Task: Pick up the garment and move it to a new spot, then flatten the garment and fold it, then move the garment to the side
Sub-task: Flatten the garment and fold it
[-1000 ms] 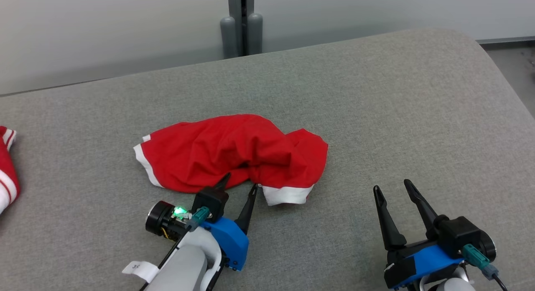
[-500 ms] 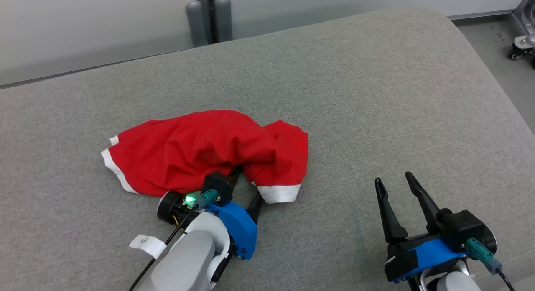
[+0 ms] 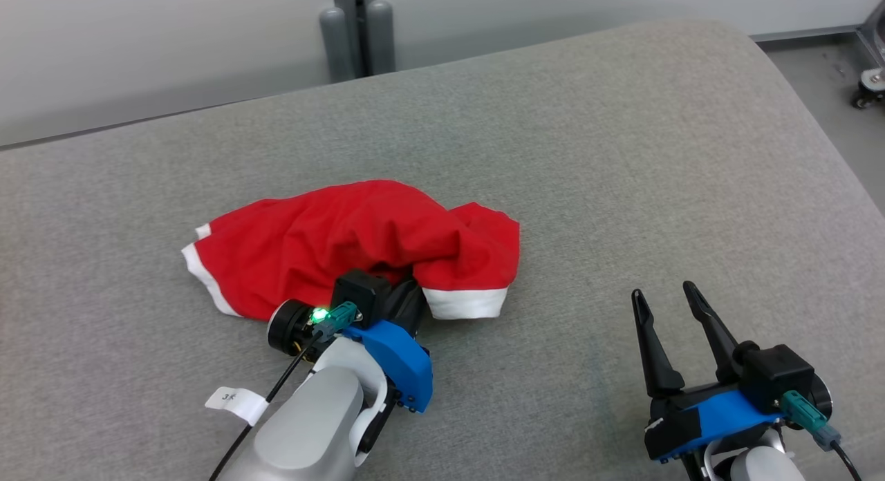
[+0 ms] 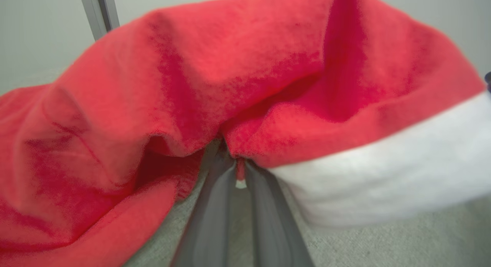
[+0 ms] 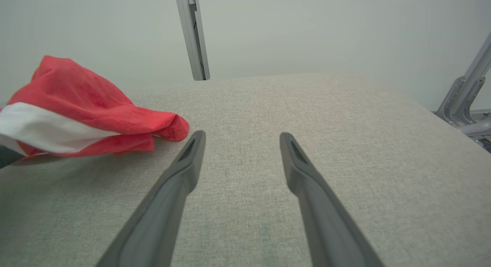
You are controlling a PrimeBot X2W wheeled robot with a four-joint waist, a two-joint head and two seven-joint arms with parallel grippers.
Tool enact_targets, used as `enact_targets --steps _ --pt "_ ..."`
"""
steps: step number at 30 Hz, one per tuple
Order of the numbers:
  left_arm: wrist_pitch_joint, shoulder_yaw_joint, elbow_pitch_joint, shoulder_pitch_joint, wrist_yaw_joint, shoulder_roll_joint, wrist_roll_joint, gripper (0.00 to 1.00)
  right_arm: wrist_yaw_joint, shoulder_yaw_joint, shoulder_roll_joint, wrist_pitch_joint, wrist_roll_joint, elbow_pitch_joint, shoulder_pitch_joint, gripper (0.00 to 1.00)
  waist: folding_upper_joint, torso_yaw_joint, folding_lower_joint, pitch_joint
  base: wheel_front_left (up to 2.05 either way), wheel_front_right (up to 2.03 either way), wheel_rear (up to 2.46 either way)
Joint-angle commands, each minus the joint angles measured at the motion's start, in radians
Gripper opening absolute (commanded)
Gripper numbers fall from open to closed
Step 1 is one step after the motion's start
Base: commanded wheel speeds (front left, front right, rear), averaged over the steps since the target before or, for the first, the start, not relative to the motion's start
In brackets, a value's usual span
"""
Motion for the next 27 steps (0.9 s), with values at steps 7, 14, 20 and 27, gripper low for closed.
enact_targets --steps 7,14,20,27 --pt "-0.021 -0.019 -0.072 0.024 -0.001 0.055 0.037 0.00 0.000 -0.023 -0.004 -0.005 0.000 -0.003 0.020 1.00 -0.0001 0.062 -0.0001 -0.037 0.00 0.00 0.00" --pt "0.031 -0.024 -0.267 0.097 0.044 0.233 0.080 0.00 0.000 -0.027 -0.004 -0.005 0.002 0.004 0.042 1.00 -0.0001 0.106 -0.0001 -0.085 0.00 0.00 0.00" --pt "0.195 -0.004 -0.545 0.192 0.140 0.442 0.112 0.00 0.000 -0.036 -0.004 -0.005 0.001 0.007 0.061 1.00 -0.0001 0.128 -0.0001 -0.108 0.00 0.00 0.00" --pt "0.339 0.049 -0.679 0.342 0.284 0.555 0.078 0.00 0.000 -0.025 -0.004 -0.005 0.002 0.011 0.061 1.00 -0.0001 0.133 -0.0001 -0.112 0.00 0.00 0.00"
